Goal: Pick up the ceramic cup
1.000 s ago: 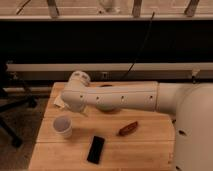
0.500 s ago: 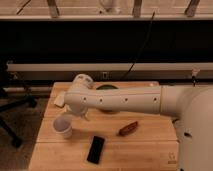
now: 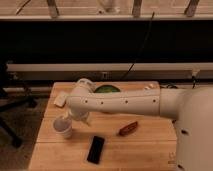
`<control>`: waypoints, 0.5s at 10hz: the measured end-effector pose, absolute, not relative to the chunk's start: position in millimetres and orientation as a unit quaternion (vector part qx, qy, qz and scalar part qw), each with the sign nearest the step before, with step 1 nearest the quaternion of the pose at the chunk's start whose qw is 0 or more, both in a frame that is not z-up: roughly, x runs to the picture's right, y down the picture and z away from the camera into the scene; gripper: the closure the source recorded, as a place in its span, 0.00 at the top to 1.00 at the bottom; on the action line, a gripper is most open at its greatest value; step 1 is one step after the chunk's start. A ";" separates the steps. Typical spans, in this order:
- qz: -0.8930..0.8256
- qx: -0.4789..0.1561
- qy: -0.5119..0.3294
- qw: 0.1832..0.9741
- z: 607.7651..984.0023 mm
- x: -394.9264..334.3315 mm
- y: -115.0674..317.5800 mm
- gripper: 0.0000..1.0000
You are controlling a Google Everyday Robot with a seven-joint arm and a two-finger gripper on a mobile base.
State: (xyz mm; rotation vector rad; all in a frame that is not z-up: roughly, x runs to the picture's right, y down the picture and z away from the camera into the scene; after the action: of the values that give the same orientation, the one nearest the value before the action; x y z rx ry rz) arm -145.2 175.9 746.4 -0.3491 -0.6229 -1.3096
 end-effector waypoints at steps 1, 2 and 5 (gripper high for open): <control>-0.600 -0.164 -0.283 0.731 748.8 -147.7 179.9 0.77; -0.603 -0.168 -0.282 0.727 750.3 -150.2 182.6 0.71; -0.615 -0.173 -0.286 0.714 753.3 -159.6 189.2 0.41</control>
State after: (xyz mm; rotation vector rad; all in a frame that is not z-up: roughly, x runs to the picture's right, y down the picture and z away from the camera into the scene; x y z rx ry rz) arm -159.6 189.2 753.3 -0.3828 -0.6337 -1.3630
